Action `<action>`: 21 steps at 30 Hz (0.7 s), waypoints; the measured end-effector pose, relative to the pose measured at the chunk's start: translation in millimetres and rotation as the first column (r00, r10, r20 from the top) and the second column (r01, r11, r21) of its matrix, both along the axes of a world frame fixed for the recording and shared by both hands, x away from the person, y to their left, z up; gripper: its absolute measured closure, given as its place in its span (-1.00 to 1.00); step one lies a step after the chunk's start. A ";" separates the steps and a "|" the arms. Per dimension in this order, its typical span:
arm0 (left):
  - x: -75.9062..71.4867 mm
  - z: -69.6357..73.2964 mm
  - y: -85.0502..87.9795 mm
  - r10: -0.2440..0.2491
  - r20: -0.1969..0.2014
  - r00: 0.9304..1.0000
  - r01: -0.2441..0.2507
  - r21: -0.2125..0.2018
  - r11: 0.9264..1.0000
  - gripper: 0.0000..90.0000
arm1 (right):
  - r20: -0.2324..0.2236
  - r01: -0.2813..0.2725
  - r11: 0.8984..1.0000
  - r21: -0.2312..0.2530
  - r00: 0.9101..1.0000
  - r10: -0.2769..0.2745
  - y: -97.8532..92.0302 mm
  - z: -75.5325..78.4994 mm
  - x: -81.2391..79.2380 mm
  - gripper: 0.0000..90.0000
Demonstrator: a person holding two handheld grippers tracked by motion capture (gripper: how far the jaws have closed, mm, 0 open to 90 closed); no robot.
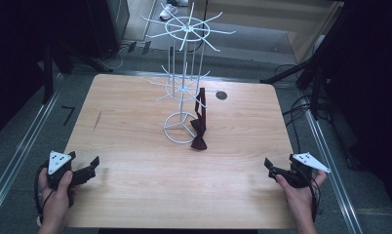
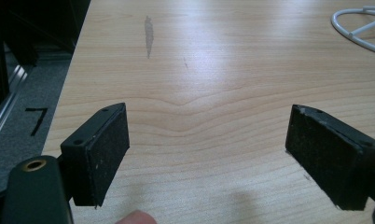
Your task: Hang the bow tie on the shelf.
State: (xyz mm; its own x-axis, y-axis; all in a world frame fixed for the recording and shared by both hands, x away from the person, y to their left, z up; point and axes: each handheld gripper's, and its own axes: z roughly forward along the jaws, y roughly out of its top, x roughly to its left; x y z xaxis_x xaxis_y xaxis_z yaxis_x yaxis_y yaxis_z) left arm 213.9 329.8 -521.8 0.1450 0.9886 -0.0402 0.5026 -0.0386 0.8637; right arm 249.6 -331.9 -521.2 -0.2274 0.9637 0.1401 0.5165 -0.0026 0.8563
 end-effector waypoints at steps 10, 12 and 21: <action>0.0 0.2 -0.1 0.003 -0.003 1.000 -0.003 0.003 1.000 -0.68 | -0.029 0.054 0.999 0.001 0.998 -0.054 -26.5 -13.0 -19.8 -1.00; 0.0 0.1 -0.3 0.005 0.000 1.000 -0.005 0.002 1.000 -0.68 | -0.035 0.064 0.998 -0.001 0.997 -0.064 -31.5 -15.7 -23.7 -1.00; -0.1 0.1 -0.3 0.004 -0.001 1.000 -0.004 0.003 1.000 -0.68 | -0.055 0.099 0.995 -0.001 0.994 -0.099 -47.7 -27.5 -40.5 -1.00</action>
